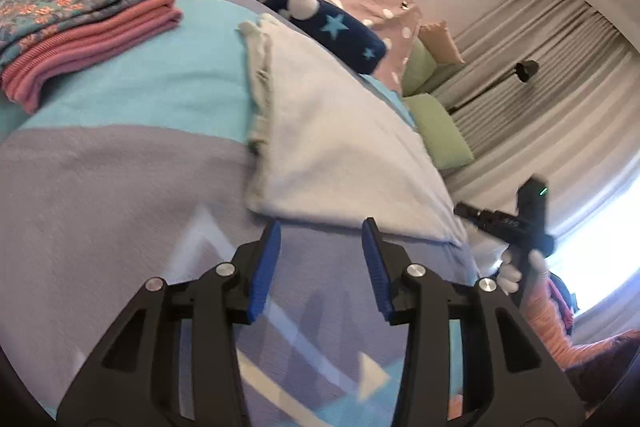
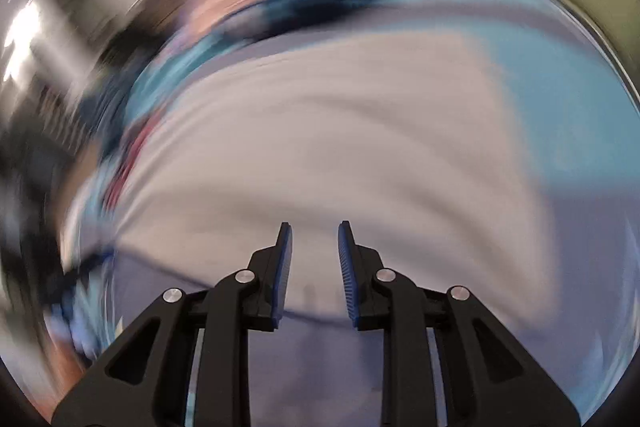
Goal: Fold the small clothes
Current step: 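Open the right gripper while the left gripper grasps the shirt edge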
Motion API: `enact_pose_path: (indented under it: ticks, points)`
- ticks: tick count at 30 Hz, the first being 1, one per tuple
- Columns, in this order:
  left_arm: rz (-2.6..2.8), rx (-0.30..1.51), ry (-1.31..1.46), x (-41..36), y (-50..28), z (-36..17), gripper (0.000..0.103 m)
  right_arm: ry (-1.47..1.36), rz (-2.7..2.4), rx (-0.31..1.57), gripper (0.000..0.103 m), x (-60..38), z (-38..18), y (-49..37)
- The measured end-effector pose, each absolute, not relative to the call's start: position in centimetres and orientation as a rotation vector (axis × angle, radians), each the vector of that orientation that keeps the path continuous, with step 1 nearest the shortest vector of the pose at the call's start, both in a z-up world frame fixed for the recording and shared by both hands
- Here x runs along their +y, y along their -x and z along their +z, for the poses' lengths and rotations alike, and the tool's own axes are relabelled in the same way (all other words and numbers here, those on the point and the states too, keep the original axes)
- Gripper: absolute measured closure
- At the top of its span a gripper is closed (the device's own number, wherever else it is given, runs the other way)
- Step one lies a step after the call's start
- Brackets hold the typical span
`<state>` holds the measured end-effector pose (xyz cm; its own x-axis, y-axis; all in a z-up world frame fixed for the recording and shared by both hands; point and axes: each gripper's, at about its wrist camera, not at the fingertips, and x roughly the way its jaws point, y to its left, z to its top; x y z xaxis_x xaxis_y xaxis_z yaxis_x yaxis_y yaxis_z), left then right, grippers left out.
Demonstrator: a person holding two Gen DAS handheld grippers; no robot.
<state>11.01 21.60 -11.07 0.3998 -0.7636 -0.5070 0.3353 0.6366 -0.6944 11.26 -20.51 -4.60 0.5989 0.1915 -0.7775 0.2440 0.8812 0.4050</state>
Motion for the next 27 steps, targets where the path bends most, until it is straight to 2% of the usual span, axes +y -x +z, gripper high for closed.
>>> enact_pose_path:
  ticks: [3, 6, 9, 10, 13, 16, 17, 18, 19, 20, 21, 24, 27]
  points:
    - [-0.754, 0.940, 0.575, 20.6, -10.0, -11.4, 0.054, -0.761, -0.192, 0.859, 0.077, -27.9, -6.2, -4.8]
    - [-0.693, 0.971, 0.628, 20.0, -10.0, -12.4, 0.049, -0.916, -0.182, 0.820, 0.072, -30.5, -8.2, -1.3]
    - [-0.638, 0.961, 0.731, 20.2, -10.3, -12.5, 0.044, -0.999, -0.089, 0.807, 0.059, -30.2, -9.7, -1.1]
    - [-0.618, 0.955, 0.776, 20.3, -10.7, -12.7, 0.043, -1.030, -0.050, 0.787, 0.051, -30.1, -10.1, -1.4]
    - [-0.552, 0.930, 0.870, 20.8, -11.6, -13.3, 0.043, -1.036, -0.021, 0.736, 0.041, -29.6, -10.1, -2.7]
    - [-0.496, 0.913, 0.904, 20.5, -12.6, -13.3, 0.044, -1.023, -0.040, 0.711, 0.039, -29.0, -10.3, -4.3]
    - [-0.487, 0.910, 0.899, 20.4, -12.8, -13.2, 0.050, -1.016, -0.047, 0.708, 0.039, -28.8, -10.0, -5.0]
    - [-0.469, 0.910, 0.892, 20.1, -13.0, -13.2, 0.056, -1.006, -0.056, 0.704, 0.041, -28.7, -10.0, -5.4]
    - [-0.456, 0.918, 0.895, 19.9, -13.2, -13.5, 0.079, -0.997, -0.066, 0.698, 0.058, -28.6, -9.9, -5.5]
    - [-0.457, 0.931, 0.918, 19.9, -13.4, -14.0, 0.098, -1.004, -0.069, 0.695, 0.093, -28.6, -10.1, -5.6]
    - [-0.456, 0.946, 0.975, 20.1, -13.5, -14.9, 0.098, -1.039, -0.059, 0.701, 0.098, -29.0, -10.8, -5.9]
    - [-0.451, 0.892, 1.057, 20.6, -12.8, -14.7, 0.099, -1.129, -0.052, 0.674, 0.099, -30.4, -11.6, -5.0]
    - [-0.467, 0.847, 1.007, 20.1, -11.6, -12.5, 0.100, -1.076, 0.007, 0.619, 0.099, -31.4, -9.1, -4.5]
